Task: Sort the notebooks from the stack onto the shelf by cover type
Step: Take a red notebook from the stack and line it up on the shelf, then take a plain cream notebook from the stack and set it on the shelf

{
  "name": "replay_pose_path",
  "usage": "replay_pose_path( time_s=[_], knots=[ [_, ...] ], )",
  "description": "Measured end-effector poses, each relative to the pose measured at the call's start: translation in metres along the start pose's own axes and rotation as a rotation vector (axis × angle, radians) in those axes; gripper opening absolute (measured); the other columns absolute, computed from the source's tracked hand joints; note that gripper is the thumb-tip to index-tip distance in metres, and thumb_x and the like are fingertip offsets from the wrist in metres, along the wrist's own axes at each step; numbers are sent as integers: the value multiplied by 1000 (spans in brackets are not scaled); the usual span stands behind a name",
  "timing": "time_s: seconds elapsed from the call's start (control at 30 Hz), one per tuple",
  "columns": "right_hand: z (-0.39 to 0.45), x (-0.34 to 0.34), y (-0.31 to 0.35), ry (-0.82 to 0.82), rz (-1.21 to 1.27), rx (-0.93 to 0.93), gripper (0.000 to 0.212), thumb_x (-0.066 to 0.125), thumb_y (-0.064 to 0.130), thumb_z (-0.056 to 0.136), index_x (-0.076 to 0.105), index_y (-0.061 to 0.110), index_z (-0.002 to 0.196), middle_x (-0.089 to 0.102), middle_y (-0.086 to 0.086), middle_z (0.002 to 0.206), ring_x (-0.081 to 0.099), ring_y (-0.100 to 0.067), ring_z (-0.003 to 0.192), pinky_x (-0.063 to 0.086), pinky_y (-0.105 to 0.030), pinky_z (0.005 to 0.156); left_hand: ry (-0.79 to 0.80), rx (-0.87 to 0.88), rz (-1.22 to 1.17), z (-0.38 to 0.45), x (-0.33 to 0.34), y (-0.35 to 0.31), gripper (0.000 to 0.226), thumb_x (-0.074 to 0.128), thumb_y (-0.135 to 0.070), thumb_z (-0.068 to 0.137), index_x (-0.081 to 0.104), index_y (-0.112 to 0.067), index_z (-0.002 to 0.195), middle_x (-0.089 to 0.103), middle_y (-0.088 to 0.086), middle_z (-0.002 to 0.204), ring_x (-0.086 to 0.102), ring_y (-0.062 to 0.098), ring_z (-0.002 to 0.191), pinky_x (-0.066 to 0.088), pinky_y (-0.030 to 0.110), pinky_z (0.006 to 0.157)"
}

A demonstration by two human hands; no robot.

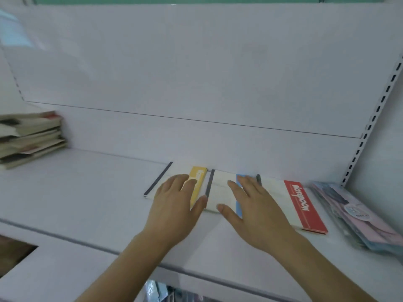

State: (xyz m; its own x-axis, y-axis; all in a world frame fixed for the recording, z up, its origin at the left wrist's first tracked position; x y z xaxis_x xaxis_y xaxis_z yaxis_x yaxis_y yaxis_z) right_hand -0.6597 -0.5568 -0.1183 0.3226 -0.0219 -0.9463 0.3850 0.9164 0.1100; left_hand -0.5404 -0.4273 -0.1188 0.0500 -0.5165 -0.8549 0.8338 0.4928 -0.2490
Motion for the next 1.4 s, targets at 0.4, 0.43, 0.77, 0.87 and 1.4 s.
replay_pose_path(
  time_s=[0.4,0.43,0.77,0.87,1.4],
  knots=[
    [48,41,253,42,50,-110,78,14,69,94,7,22,157,1,-1,165,-3,-18,151,4,-35,123,29,-185,188,-90,-118,221,70,27,-60,101,23,-19,158,19,2,166,13,22,154,14,39,126],
    [53,45,274,49,55,-128,78,15,68,94,7,23,157,1,-1,165,-4,-18,151,4,-36,123,30,-208,195,-98,-126,240,70,26,-60,101,20,-20,158,16,2,167,10,21,154,12,38,126],
    [156,77,431,33,52,-278,78,15,69,94,10,23,156,4,-1,165,-2,-18,151,5,-34,122,-20,-340,250,-90,-191,405,67,27,-62,100,27,-25,156,24,-2,164,16,20,152,17,41,125],
    [201,82,463,-20,62,-328,78,15,68,94,13,21,156,8,-3,164,2,-20,151,8,-34,122,-50,-337,292,-71,-208,446,65,32,-60,100,32,-24,153,31,-3,161,23,20,150,19,38,124],
    [389,87,556,-151,410,11,59,32,65,93,63,18,112,69,2,97,64,-21,94,52,-36,80,-225,-264,326,71,-283,612,72,25,-64,99,33,-17,153,30,8,161,20,26,151,17,43,122]
  ],
)
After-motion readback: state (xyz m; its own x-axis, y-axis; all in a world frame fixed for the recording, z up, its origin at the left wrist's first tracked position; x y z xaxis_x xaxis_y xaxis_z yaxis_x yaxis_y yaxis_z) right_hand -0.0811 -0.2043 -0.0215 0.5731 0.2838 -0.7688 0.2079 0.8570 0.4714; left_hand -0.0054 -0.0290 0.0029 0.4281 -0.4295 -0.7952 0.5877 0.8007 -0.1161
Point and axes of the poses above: each hand's wrist, its own z-axis towards the middle knuckle, its own x-axis out of the palm, y = z × x, the point moved 7 cm from there along z, towards the middle knuckle
